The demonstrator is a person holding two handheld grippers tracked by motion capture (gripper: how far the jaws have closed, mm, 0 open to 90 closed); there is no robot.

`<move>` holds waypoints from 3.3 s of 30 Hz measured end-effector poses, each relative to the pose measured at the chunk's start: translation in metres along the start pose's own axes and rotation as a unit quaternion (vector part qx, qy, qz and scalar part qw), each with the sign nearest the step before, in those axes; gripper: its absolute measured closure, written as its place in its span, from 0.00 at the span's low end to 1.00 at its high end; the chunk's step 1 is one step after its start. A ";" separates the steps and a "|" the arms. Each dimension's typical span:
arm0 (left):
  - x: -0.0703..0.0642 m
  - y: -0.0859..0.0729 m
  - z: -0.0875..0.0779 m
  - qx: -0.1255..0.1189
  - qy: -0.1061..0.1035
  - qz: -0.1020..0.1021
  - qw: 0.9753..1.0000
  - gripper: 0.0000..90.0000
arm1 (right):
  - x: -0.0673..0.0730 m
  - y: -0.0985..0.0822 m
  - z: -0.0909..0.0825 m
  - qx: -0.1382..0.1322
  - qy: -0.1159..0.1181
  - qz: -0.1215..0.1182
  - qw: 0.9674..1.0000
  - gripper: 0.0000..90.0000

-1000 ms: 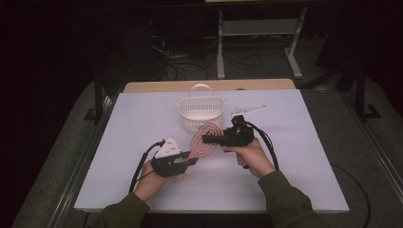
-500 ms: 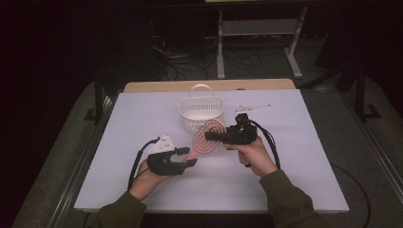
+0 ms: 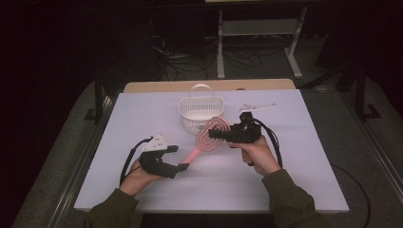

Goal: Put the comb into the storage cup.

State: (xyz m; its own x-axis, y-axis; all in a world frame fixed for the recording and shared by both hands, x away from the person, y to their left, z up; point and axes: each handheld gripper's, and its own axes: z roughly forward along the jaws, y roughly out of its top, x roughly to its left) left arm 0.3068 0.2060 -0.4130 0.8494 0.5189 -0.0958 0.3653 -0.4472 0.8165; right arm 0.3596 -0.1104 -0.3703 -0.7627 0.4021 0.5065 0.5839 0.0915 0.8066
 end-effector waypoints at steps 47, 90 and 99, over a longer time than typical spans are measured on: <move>0.009 -0.045 -0.035 0.014 0.022 0.011 1.000 0.00 | -0.001 0.010 -0.021 -0.032 -0.027 -0.004 0.999 0.70; 0.007 -0.047 -0.032 0.013 0.028 0.014 0.999 0.00 | 0.009 0.069 -0.049 -0.080 -0.056 -0.038 0.995 0.70; 0.006 -0.047 -0.032 0.014 0.027 0.016 0.999 0.00 | 0.009 0.083 -0.057 -0.092 -0.066 -0.042 0.993 0.70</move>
State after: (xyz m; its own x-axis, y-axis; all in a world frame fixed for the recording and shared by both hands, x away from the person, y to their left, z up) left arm 0.2829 0.2537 -0.4342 0.8390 0.5428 -0.0378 0.3492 -0.4840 0.8024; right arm 0.3859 -0.1507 -0.2814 -0.7567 0.5173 0.3997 0.4487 -0.0337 0.8930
